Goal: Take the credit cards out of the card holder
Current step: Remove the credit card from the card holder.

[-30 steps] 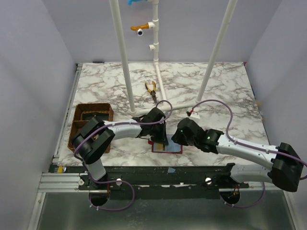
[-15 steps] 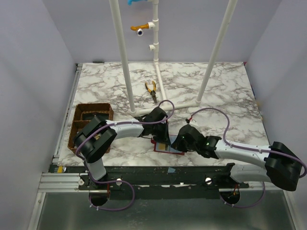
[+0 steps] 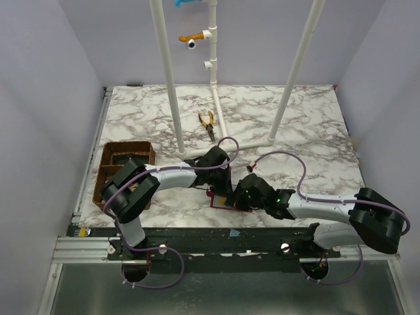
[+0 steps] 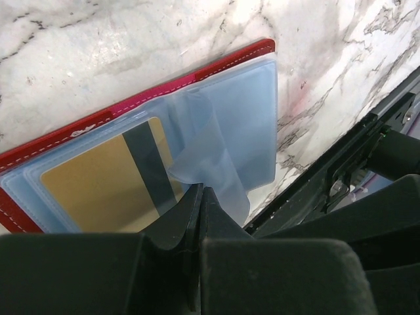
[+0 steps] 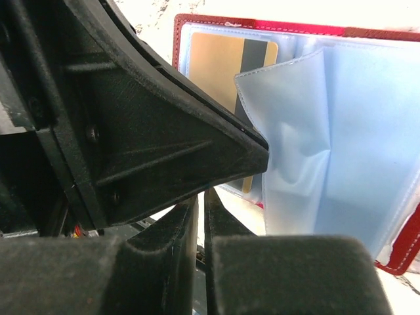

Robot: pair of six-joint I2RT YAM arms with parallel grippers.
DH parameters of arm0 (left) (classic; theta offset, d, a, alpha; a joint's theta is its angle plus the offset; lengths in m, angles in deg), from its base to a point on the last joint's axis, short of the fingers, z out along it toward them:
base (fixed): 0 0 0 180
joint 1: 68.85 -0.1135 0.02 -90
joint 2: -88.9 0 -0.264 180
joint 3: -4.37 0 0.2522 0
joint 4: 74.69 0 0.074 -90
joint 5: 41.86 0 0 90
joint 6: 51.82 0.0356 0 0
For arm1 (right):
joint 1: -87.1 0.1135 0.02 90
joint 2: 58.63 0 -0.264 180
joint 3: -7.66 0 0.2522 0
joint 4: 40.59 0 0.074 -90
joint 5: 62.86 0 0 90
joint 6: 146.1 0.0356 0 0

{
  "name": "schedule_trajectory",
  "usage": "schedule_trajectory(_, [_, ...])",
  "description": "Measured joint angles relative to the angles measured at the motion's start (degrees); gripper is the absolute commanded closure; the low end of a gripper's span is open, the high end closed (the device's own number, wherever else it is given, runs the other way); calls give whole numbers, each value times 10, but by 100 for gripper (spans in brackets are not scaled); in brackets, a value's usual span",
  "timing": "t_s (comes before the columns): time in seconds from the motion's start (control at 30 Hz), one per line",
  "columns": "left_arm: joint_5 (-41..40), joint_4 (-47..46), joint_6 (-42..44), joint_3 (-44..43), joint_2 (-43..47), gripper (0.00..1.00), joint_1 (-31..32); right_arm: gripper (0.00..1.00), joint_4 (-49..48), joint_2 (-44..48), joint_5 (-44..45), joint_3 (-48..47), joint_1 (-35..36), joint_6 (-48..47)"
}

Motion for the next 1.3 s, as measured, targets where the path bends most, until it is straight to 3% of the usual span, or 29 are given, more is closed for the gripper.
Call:
schedule_trajectory(0.33, [8,0,0,-4,1,100,0,91,11,-11,38,1,7,29])
schedule_trajectory(0.73, [11,12,-2,-9,52,100,0,92,93,26,117,1,8,59])
schedule_trajectory(0.87, [-2,34,0,-10,80,100,0,89,113,48,133,3,8,74])
schedule_trajectory(1.07, [-48,69,10,-9,114,100,0,74,110,52,138,25,8,74])
schedule_trajectory(1.3, [-85,88,23,11,119,100,0,69,77,109,127,67,-5,62])
